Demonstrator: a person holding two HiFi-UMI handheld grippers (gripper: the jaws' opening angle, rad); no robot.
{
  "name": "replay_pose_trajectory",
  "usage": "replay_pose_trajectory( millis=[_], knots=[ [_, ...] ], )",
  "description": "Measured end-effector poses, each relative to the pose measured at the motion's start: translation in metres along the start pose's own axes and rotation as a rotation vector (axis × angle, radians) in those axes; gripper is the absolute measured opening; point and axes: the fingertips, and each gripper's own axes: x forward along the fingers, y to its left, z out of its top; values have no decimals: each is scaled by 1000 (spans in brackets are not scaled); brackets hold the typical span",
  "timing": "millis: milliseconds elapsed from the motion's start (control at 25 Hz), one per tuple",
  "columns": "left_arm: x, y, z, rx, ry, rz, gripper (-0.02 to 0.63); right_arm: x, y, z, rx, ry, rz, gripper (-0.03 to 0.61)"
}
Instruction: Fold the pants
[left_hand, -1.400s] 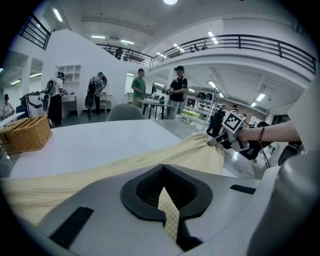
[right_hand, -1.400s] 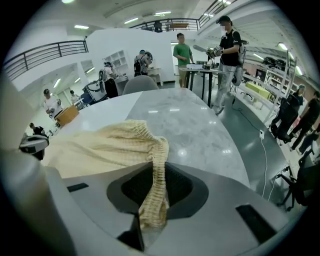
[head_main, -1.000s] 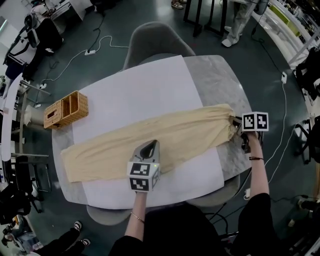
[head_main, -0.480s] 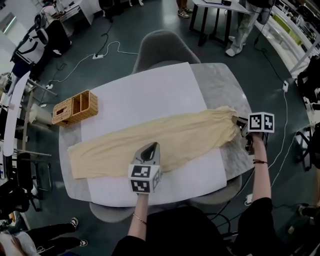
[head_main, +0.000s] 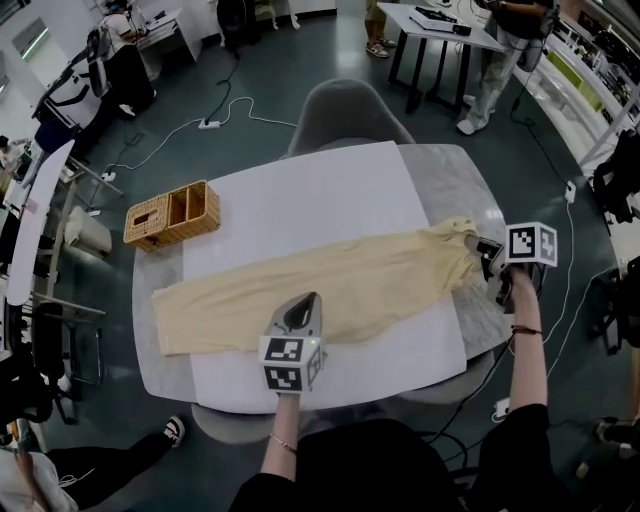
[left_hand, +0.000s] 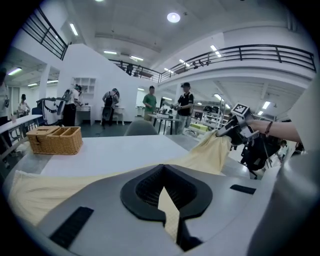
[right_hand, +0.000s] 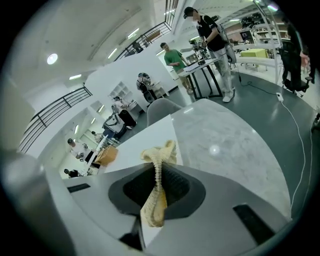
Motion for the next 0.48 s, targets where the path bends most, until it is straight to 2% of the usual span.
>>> replay_pose_trajectory(
  millis=[280, 480],
  knots=[
    [-36, 36, 0, -27, -44, 21, 8, 1, 50, -4, -32, -7, -17, 44],
    [-60, 57, -1, -49, -68, 34, 8, 9, 94, -6, -30, -27, 66, 44]
  ],
)
